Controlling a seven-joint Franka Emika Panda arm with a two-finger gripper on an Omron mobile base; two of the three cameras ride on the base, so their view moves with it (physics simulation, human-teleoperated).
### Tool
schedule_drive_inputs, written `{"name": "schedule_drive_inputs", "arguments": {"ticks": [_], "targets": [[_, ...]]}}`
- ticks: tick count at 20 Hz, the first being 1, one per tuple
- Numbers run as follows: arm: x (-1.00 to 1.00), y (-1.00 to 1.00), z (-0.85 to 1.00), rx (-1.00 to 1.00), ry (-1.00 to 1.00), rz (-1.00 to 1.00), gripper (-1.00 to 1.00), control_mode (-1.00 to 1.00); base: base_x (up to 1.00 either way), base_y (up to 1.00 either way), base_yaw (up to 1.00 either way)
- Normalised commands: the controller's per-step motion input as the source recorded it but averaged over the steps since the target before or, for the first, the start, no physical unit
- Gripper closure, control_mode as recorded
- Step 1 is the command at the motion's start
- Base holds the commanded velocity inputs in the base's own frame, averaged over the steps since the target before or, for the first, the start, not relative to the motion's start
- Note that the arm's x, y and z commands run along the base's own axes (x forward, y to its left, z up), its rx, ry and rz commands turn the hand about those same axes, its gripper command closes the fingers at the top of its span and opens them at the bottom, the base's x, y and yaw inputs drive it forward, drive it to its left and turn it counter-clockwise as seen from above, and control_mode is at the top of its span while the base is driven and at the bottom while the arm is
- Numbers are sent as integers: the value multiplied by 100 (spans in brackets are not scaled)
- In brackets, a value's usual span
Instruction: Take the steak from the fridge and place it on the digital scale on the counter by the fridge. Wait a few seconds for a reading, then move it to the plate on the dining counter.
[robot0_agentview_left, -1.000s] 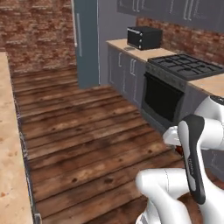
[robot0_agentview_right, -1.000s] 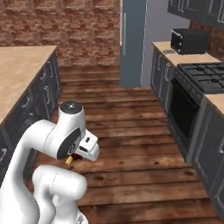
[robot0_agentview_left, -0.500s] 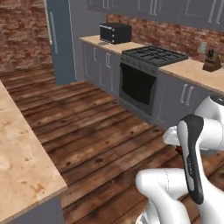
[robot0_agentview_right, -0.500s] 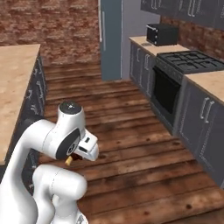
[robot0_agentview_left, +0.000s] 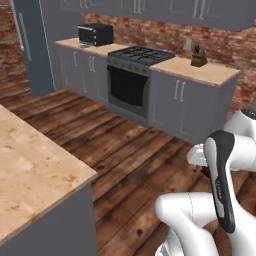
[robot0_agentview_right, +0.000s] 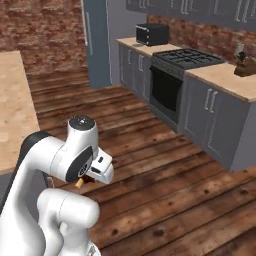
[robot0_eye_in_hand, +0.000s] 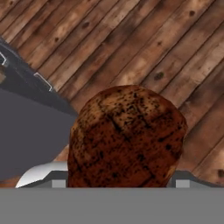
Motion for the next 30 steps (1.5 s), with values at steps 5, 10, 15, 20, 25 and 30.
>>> {"name": "schedule_drive_inputs", "arguments": {"ticks": [5,10,15,20,25,30], "targets": [[0,0,0,0,0,0,100,100,-89,99,-43],[0,0,0,0,0,0,100,100,-98,100,-42],[0,0,0,0,0,0,100,100,-100,95,-41],[0,0,0,0,0,0,100,100,-100,90,-39],[0,0,0,0,0,0,100,100,-100,97,-38],[0,0,0,0,0,0,100,100,-100,100,-34]]}}
